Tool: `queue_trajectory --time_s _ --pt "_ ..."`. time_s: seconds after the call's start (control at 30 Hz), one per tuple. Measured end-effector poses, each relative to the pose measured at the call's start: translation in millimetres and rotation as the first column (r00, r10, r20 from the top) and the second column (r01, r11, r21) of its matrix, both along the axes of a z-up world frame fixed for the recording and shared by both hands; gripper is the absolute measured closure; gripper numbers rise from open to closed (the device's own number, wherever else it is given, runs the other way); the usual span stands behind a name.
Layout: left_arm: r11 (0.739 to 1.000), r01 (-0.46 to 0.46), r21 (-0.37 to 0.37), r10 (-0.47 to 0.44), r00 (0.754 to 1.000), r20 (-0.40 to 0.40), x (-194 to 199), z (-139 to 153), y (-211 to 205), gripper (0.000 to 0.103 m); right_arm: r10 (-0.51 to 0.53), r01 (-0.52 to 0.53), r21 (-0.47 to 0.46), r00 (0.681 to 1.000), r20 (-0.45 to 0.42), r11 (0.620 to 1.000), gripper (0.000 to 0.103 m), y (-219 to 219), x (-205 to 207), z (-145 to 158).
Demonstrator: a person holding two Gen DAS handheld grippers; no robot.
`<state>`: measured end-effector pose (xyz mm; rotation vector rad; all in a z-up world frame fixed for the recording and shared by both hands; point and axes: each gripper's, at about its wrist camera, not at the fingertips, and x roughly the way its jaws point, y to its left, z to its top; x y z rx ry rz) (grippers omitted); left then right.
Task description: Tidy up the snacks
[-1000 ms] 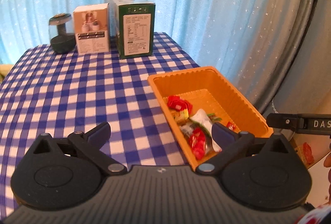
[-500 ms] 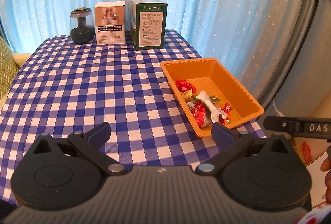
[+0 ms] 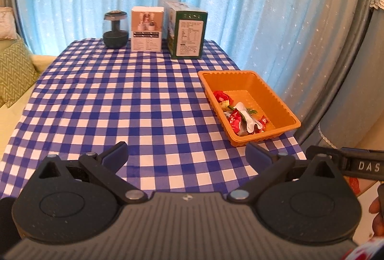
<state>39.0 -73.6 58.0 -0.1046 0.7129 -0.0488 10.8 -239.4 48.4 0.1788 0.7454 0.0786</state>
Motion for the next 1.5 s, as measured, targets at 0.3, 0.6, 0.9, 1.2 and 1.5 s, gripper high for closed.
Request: queue_trajectory --time_s 0.3,0.6,0.9,1.2,1.5 --pt "1.0 -0.016 0.022 0.016 1.0 0.026 -36.1 13.3 -1.6 0.0 0.026 -0.024 -0.043 0.999 0.045 0.999 0.014 11.2 -34.9 11.9" --pt "0.999 -0.019 0.041 0.018 0.999 0.028 -60.4 15.1 3.4 0.0 0.054 -0.05 -0.067 0.997 0.062 0.997 0.014 24.8 -59.9 13.3" --pt "0.998 -0.013 0.056 0.01 0.998 0.058 -78.2 21.9 6.4 0.0 0.078 -0.072 -0.081 0.994 0.079 0.994 0.014 36.0 -74.8 14.8" --pt "0.999 0.0 0.052 -0.003 0.998 0.059 -83.7 21.7 3.6 0.0 0.068 -0.06 -0.075 0.993 0.097 0.995 0.014 30.8 -76.8 17.3" --pt "0.999 0.002 0.054 -0.005 0.998 0.063 -82.2 23.3 0.3 0.0 0.065 -0.058 -0.067 0.993 0.102 0.996 0.014 30.2 -78.1 18.0"
